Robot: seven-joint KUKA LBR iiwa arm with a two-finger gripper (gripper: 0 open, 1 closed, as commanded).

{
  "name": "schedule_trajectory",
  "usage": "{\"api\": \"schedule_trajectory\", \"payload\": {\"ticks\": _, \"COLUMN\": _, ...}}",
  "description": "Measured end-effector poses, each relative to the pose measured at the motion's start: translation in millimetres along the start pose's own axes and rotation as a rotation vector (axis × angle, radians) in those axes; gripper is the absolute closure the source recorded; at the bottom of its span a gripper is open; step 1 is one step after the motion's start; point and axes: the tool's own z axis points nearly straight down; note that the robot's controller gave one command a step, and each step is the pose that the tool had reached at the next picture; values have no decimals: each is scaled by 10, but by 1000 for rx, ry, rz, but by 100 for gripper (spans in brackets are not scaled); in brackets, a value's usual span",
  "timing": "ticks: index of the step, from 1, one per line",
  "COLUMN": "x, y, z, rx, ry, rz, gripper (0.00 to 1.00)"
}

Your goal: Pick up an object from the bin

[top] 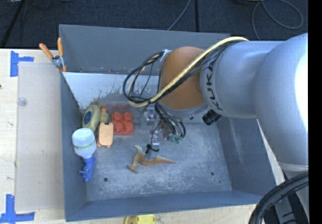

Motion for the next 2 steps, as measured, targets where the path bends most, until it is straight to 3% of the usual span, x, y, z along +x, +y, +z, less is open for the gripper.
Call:
{"api": "schedule_trajectory", "payload": {"ticks": 1, "x": 293, "y": -214, "z": 310, "rx": 2, "ry": 9, "rz": -49, "gripper": 0}}
{"api": "schedule_trajectory", "payload": {"ticks": 2, "x": 393, "y": 47, "z": 405, "rx": 0, "ry": 0, "rz": 50, "gripper": 100}}
